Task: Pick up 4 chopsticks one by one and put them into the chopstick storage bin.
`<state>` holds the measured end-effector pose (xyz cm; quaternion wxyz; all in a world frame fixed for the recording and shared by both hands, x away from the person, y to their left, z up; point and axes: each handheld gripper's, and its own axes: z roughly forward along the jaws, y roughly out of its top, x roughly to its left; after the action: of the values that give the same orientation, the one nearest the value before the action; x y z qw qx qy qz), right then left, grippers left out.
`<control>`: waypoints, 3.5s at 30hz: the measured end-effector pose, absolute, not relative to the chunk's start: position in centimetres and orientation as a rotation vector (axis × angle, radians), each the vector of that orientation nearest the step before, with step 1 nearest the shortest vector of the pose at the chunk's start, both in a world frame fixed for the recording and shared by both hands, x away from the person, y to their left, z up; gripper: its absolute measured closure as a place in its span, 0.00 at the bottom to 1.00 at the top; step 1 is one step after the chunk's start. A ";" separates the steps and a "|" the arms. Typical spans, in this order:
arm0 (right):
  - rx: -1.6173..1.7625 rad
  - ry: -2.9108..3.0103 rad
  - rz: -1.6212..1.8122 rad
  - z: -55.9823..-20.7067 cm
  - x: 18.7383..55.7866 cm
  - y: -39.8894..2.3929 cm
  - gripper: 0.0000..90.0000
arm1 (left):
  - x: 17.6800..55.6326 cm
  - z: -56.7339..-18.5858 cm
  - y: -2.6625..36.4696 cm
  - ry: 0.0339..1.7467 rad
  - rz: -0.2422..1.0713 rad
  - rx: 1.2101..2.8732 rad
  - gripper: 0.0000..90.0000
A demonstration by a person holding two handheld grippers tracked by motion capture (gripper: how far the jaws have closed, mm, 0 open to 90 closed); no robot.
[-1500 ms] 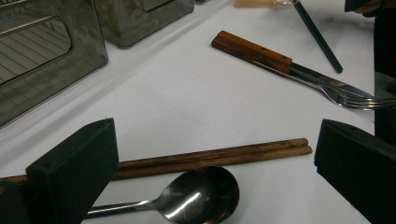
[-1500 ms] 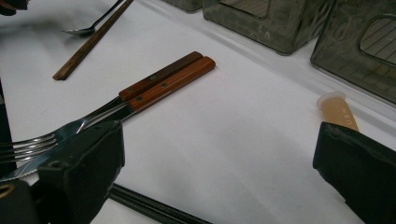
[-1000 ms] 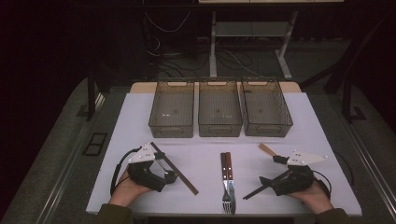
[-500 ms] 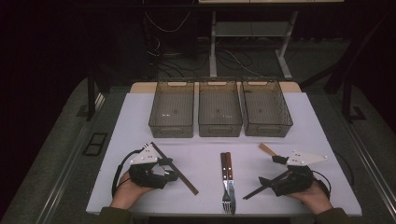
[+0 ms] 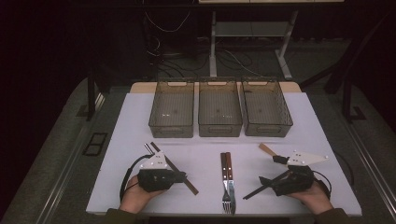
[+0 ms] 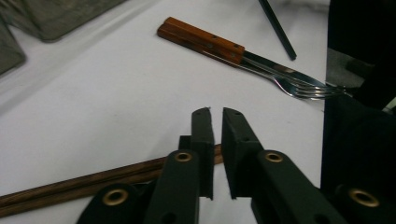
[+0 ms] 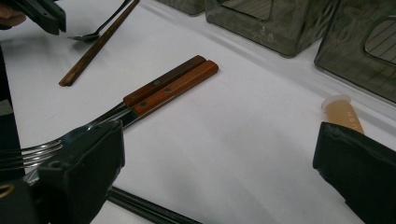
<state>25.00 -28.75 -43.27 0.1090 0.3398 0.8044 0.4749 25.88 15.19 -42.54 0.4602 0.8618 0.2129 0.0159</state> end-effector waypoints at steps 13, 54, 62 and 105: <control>0.999 2.374 1.388 -43.4 25.1 -28.7 0.03 | 25.2 -43.2 13.7 0.475 -0.005 2.192 0.99; 1.002 2.376 1.378 -43.4 25.2 -28.7 0.03 | 25.5 -44.8 11.3 0.423 -0.045 2.306 0.99; 1.002 2.377 1.376 -43.4 25.2 -28.7 0.03 | 25.6 -44.8 10.9 0.411 -0.034 2.308 0.99; 1.013 2.380 1.373 -43.5 25.3 -28.7 0.03 | 26.7 -44.8 8.6 0.411 0.034 2.318 0.99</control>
<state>25.25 -28.71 -43.47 0.1065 0.3439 0.8081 0.4662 26.73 8.60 -44.84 0.3836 0.9092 0.1612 0.0131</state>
